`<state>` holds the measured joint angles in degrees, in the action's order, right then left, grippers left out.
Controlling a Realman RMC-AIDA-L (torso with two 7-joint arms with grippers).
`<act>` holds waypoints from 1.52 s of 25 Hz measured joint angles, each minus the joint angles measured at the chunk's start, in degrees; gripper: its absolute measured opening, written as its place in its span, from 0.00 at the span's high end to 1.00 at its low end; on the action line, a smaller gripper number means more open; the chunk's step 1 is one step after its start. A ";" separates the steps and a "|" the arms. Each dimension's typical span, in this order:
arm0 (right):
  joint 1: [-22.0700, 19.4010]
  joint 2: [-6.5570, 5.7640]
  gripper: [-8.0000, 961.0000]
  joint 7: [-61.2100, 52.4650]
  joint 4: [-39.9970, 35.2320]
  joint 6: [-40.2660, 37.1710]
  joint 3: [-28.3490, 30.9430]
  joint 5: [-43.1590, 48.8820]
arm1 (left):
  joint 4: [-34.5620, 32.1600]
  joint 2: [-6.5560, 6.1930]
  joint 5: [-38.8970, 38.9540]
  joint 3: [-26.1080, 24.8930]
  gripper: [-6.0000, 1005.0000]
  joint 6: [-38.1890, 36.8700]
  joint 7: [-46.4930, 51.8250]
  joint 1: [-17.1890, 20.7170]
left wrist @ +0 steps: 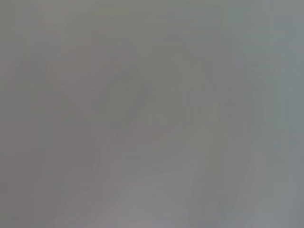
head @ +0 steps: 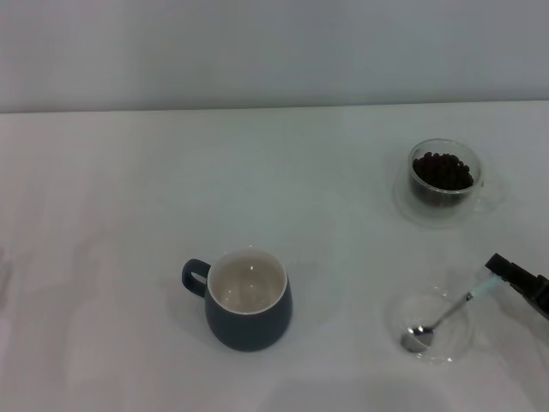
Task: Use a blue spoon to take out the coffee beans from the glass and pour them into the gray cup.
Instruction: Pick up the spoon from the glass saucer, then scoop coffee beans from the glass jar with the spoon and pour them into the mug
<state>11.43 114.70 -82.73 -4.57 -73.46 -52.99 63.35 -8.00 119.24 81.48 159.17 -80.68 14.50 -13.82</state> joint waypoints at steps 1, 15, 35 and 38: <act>-0.01 0.00 0.72 -0.22 -0.01 -0.10 0.05 -0.09 | 0.00 0.01 0.00 0.00 0.27 0.00 0.00 0.00; -0.14 0.00 0.81 -3.32 0.00 -4.67 0.37 -1.13 | 0.00 0.03 1.15 0.00 0.27 0.00 0.00 0.18; 3.02 0.07 0.84 -2.45 -11.33 -11.52 1.72 -9.54 | 0.00 0.10 1.32 0.01 0.27 0.11 0.00 0.17; 5.62 -0.17 0.84 0.80 -14.20 -9.36 4.34 -9.59 | 0.00 0.03 1.28 0.09 0.27 0.55 0.00 0.01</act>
<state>17.05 114.53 -81.93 -18.76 -82.82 -48.65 53.76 -8.00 119.26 82.75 159.26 -80.12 14.50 -13.81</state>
